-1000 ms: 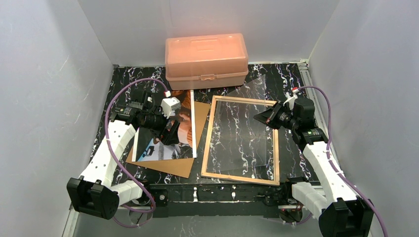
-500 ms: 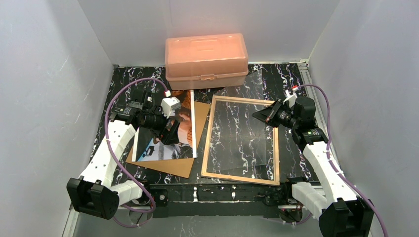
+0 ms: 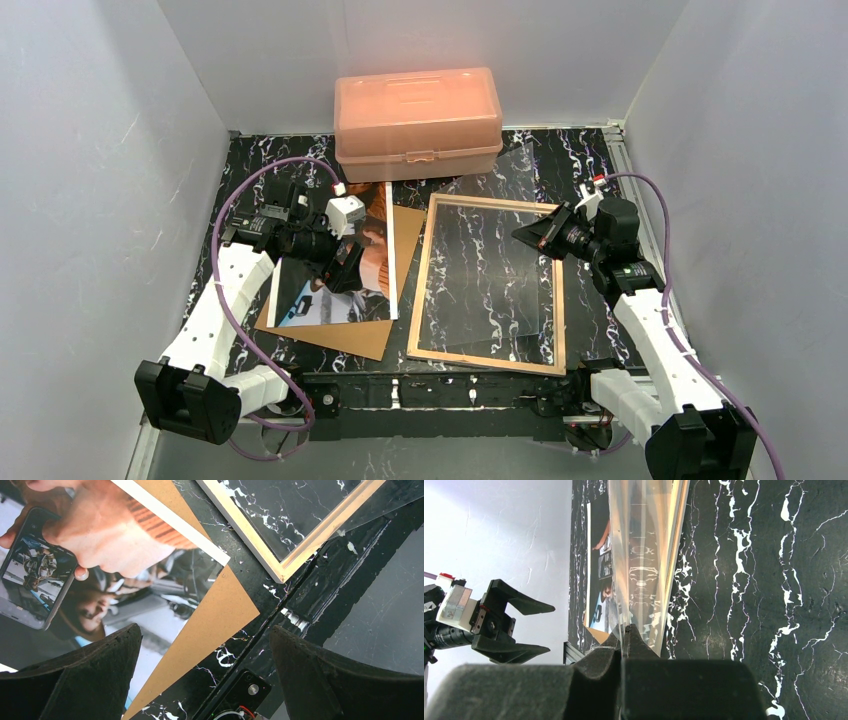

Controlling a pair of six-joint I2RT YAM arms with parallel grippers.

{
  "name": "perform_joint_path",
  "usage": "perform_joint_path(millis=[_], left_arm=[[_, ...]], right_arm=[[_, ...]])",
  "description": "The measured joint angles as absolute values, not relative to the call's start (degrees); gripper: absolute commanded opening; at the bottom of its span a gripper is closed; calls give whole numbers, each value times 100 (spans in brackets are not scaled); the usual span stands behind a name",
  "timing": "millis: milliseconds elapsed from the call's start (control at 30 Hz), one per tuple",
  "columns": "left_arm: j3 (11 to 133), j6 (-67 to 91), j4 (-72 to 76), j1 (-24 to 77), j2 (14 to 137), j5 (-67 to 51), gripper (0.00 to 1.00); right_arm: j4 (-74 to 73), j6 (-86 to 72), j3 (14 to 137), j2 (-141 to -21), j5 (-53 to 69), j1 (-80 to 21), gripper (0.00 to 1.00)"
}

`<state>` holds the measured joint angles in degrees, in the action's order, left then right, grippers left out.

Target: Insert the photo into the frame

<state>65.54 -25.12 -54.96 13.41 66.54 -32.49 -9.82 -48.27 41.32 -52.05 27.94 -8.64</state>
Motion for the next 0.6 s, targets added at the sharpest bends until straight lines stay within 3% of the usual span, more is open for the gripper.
perform_joint_path(millis=[600], left_arm=[[6554,-2550,-5537,1341,6654,-3251,98]], right_arm=[[-967,-5100,3844,-5078,2609,-860,1]])
